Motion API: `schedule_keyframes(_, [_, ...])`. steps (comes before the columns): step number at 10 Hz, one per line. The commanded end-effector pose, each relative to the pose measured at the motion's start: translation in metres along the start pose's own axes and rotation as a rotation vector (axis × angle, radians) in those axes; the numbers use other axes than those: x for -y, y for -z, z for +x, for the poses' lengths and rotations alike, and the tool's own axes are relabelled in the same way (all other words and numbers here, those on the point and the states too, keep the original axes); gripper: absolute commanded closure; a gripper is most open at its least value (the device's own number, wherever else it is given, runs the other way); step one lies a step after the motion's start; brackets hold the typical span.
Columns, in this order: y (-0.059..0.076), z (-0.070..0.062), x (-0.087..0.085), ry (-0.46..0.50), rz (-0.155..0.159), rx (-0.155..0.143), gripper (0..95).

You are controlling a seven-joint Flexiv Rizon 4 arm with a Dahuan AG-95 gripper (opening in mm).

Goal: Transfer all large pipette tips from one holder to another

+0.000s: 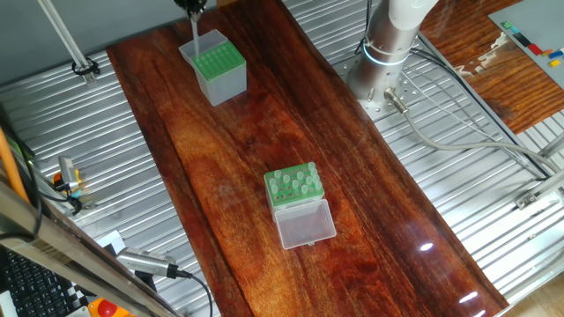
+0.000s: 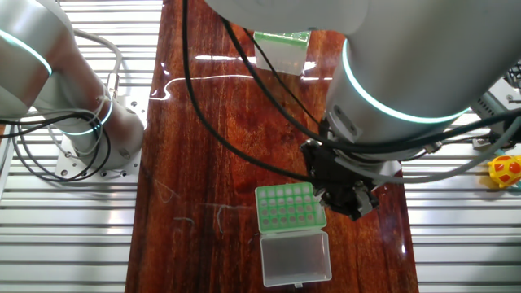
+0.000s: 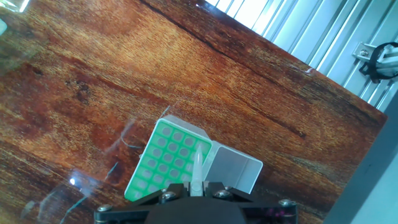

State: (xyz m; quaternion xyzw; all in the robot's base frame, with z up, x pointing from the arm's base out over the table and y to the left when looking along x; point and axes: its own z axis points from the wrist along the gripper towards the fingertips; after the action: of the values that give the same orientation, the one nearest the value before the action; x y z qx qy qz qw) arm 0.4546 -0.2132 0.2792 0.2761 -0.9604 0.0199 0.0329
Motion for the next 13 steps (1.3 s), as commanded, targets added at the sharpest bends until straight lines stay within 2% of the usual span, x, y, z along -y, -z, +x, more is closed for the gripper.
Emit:
schedule_keyframes(1, [-0.004,0.000,0.000,0.004,0.002,0.004,95.0])
schedule_keyframes(4, [-0.014,0.000,0.002,0.007,0.004,0.010,95.0])
schedule_keyframes(6, [-0.015,-0.001,0.002,0.019,0.004,0.012,57.0])
schedule_keyframes(8, [-0.015,-0.001,0.002,0.020,0.004,0.013,57.0])
schedule_keyframes(9, [-0.014,-0.001,0.002,0.025,0.003,0.015,38.0])
schedule_keyframes(11, [-0.010,-0.003,0.002,0.036,0.006,0.013,38.0])
schedule_keyframes(12, [-0.008,-0.003,0.001,0.034,0.005,0.015,57.0])
schedule_keyframes(13, [-0.003,-0.003,0.000,0.029,0.004,0.018,57.0])
